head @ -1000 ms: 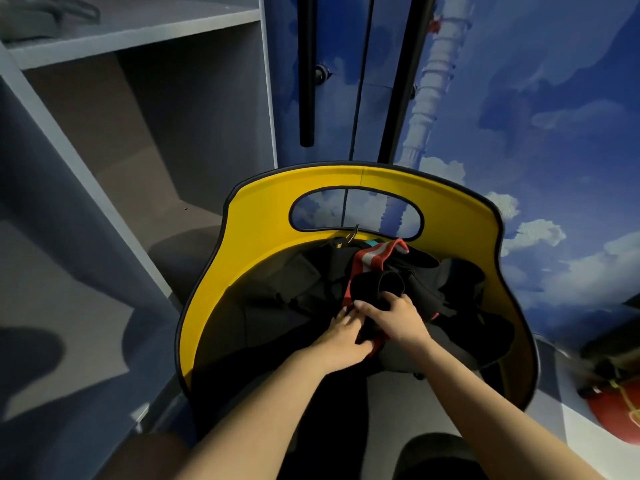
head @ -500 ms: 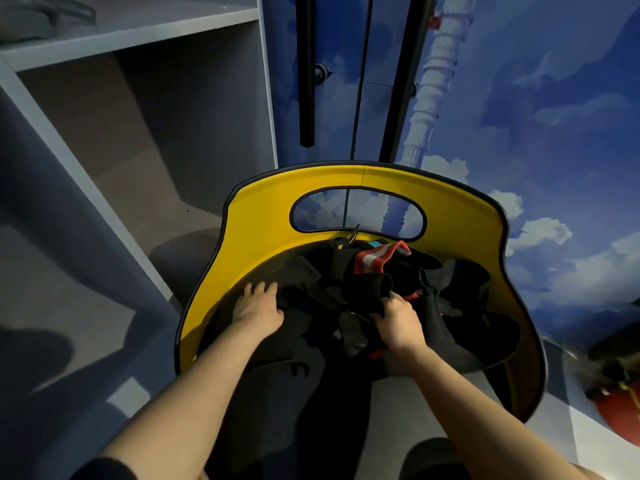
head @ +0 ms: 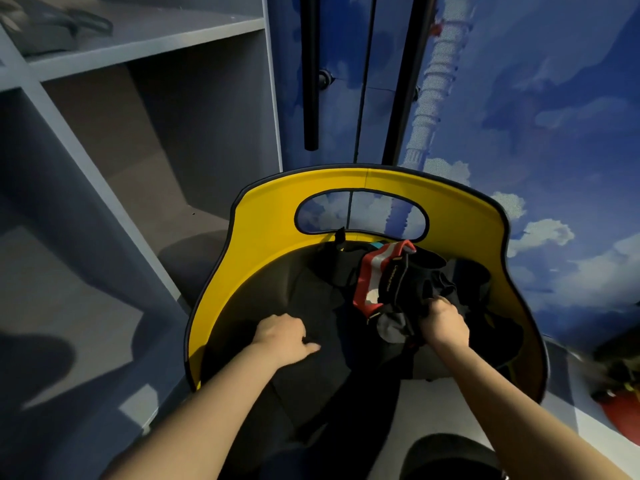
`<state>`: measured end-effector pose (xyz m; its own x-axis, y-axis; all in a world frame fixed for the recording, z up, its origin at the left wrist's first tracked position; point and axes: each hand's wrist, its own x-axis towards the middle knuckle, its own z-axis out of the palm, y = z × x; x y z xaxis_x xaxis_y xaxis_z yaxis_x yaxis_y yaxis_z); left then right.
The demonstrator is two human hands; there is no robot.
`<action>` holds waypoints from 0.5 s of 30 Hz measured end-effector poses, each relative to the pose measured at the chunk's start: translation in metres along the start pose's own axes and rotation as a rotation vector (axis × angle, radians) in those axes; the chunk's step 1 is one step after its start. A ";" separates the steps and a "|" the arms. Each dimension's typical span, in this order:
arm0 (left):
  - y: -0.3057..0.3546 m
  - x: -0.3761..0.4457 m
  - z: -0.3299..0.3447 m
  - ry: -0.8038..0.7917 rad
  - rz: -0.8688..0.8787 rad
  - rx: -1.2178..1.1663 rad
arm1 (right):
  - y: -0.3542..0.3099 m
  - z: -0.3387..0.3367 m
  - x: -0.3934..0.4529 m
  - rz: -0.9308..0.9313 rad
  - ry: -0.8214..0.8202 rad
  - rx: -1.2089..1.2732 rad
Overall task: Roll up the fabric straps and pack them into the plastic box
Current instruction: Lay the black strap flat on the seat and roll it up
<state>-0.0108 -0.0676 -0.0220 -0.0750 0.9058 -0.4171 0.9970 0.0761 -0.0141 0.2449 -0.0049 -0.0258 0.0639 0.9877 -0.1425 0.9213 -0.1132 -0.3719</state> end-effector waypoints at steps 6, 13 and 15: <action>-0.006 0.016 -0.005 0.149 -0.163 -0.383 | -0.015 -0.013 -0.002 -0.003 -0.193 0.163; -0.003 0.050 0.006 0.094 -0.340 -0.983 | -0.047 -0.021 -0.014 -0.195 -0.004 0.125; -0.001 0.054 0.005 0.078 -0.399 -1.106 | -0.054 -0.017 -0.017 -0.347 0.207 0.085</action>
<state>-0.0153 -0.0208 -0.0491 -0.4173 0.7562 -0.5040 0.3467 0.6451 0.6809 0.2004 -0.0137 0.0127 -0.1613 0.9687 0.1888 0.8675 0.2304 -0.4409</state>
